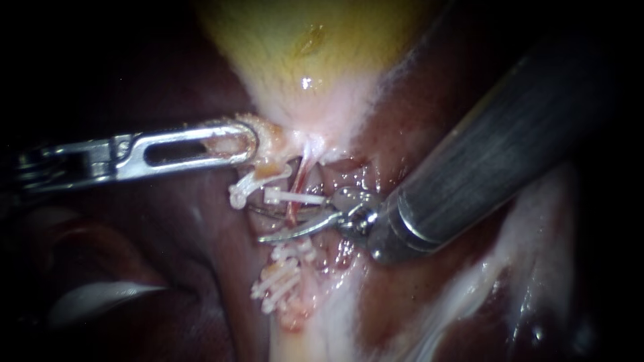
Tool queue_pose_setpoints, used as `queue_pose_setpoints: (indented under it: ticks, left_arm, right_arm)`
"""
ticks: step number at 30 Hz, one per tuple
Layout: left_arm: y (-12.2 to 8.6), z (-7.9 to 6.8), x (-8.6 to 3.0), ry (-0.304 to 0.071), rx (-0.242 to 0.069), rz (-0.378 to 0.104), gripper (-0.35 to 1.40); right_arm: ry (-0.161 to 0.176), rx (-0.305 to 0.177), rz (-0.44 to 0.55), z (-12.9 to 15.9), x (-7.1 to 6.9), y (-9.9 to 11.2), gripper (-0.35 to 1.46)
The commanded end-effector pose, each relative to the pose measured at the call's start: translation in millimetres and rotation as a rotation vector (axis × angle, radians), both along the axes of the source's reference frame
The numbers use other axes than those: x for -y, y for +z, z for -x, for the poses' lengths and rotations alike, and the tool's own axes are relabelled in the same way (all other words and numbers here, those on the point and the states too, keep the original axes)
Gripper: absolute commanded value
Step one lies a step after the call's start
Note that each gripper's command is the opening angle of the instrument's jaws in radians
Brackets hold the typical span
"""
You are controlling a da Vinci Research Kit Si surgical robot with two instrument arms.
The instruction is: Go to the cutting position right tube
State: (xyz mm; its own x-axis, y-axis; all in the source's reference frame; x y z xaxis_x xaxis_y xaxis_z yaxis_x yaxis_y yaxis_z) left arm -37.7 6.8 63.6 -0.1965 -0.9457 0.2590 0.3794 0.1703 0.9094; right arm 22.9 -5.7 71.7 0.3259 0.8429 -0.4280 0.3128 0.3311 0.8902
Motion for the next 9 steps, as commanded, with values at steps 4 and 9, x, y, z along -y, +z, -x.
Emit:
queue_pose_setpoints:
  ticks: [4, 9]
  left_arm:
    - [0.0, 0.0, 0.0, 0.0, 0.0, 0.0, -0.35]
    - [0.1, 0.0, 0.0, 0.0, 0.0, 0.0, -0.35]
  right_arm:
    - [-0.001, 0.001, 0.0, 0.0, 0.0, 0.0, 1.44]
    - [-0.001, 0.001, 0.0, 0.1, 0.0, 0.0, 1.44]
